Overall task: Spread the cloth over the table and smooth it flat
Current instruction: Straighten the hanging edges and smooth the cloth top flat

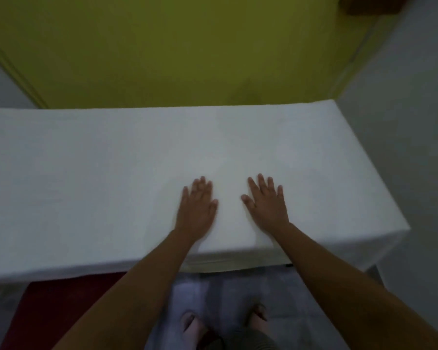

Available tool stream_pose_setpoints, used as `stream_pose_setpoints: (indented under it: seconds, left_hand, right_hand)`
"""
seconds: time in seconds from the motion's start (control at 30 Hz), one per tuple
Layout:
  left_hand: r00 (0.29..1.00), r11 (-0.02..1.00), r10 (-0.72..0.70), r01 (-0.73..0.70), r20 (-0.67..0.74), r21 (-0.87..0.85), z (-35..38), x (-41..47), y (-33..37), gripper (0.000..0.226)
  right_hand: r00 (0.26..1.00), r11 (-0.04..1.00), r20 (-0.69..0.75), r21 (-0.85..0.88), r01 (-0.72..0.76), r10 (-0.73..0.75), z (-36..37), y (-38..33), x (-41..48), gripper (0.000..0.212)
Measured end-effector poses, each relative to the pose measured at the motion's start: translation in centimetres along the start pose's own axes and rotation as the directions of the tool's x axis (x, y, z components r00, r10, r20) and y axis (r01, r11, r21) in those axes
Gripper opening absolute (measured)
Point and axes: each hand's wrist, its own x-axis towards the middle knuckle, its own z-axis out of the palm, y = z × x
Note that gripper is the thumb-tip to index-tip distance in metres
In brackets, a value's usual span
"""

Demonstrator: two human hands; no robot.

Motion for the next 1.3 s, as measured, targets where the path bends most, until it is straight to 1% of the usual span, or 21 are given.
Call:
stream_pose_setpoints:
  seconds: [0.03,0.1,0.2,0.27,0.37,0.43,0.47,0.53,0.6,0.67,0.73,0.8,0.87,0.97,1.1,1.2,1.3]
  left_hand:
    - [0.998,0.998,0.058,-0.057,0.027,-0.014,0.8,0.7,2.6,0.058]
    - [0.991,0.993,0.116,-0.114,0.069,-0.033,2.1,1.6,6.5,0.057]
    - [0.992,0.995,0.097,-0.098,0.085,0.009,3.6,2.1,9.2,0.057]
    - [0.995,0.995,0.08,-0.083,0.055,0.056,4.0,2.1,9.3,0.057]
    - [0.997,0.995,0.074,-0.076,0.035,0.06,4.1,1.9,9.2,0.057]
    - [0.997,0.995,0.073,-0.075,0.03,0.067,4.0,1.8,9.3,0.06]
    - [0.997,0.995,0.072,-0.074,0.033,0.074,3.9,1.8,9.3,0.062]
    - [0.997,0.995,0.066,-0.069,0.042,0.078,3.9,1.8,9.3,0.062]
    - [0.996,0.995,0.063,-0.067,0.06,0.073,3.9,1.9,9.2,0.058]
    - [0.995,0.996,0.066,-0.069,0.074,0.051,3.7,1.8,9.0,0.057]
    - [0.994,0.996,0.072,-0.076,0.085,0.041,3.3,1.7,8.6,0.057]
    - [0.995,0.997,0.052,-0.056,0.083,0.047,2.8,1.2,7.2,0.057]
    - [0.997,0.999,0.019,-0.021,0.072,0.036,2.1,0.8,4.7,0.057]
    - [0.999,0.999,-0.036,0.034,0.038,0.037,1.0,0.0,-0.1,0.056]
    - [0.994,0.993,-0.109,0.109,-0.002,0.039,-0.9,-1.6,-8.5,0.056]
    - [0.982,0.982,-0.185,0.186,-0.039,0.041,-2.5,-3.1,-15.5,0.056]
    - [0.961,0.963,-0.269,0.271,-0.061,0.012,-3.9,-5.3,-21.2,0.056]
  right_hand:
    - [1.0,1.0,-0.007,0.013,-0.022,0.022,-0.3,2.0,-0.1,0.062]
    - [0.992,0.993,-0.049,0.037,-0.11,0.112,-0.7,5.6,-0.4,0.063]
    - [0.948,0.95,-0.087,0.087,-0.3,0.307,-1.0,10.8,-2.1,0.065]
    - [0.887,0.892,-0.112,0.132,-0.433,0.448,-1.0,13.8,-3.9,0.066]
    - [0.776,0.785,-0.141,0.203,-0.585,0.615,-0.8,16.9,-7.3,0.067]
    - [0.713,0.718,-0.132,0.267,-0.643,0.688,-0.5,17.9,-9.4,0.07]
    - [0.693,0.693,-0.122,0.291,-0.659,0.71,-0.4,18.2,-10.4,0.07]
    - [0.671,0.664,-0.11,0.328,-0.672,0.733,-0.3,18.4,-11.8,0.068]
    - [0.662,0.656,-0.12,0.343,-0.672,0.74,-0.2,18.3,-12.5,0.064]
    - [0.687,0.687,-0.147,0.353,-0.636,0.712,-0.4,17.7,-12.3,0.062]
    - [0.762,0.762,-0.159,0.328,-0.559,0.628,-0.6,16.9,-11.2,0.059]
    - [0.855,0.852,-0.118,0.23,-0.471,0.505,-0.6,15.1,-9.2,0.059]
    - [0.903,0.902,-0.085,0.134,-0.41,0.422,-0.3,12.3,-6.8,0.061]
    - [0.941,0.942,-0.067,0.075,-0.326,0.331,-0.1,6.7,-3.8,0.062]
    - [0.986,0.988,-0.048,0.001,-0.158,0.157,0.9,-3.8,-0.6,0.062]
    - [0.999,1.0,-0.04,-0.014,-0.028,0.028,2.2,-12.2,1.5,0.062]
    - [0.996,0.996,-0.03,-0.022,0.083,-0.084,3.3,-19.0,3.2,0.062]
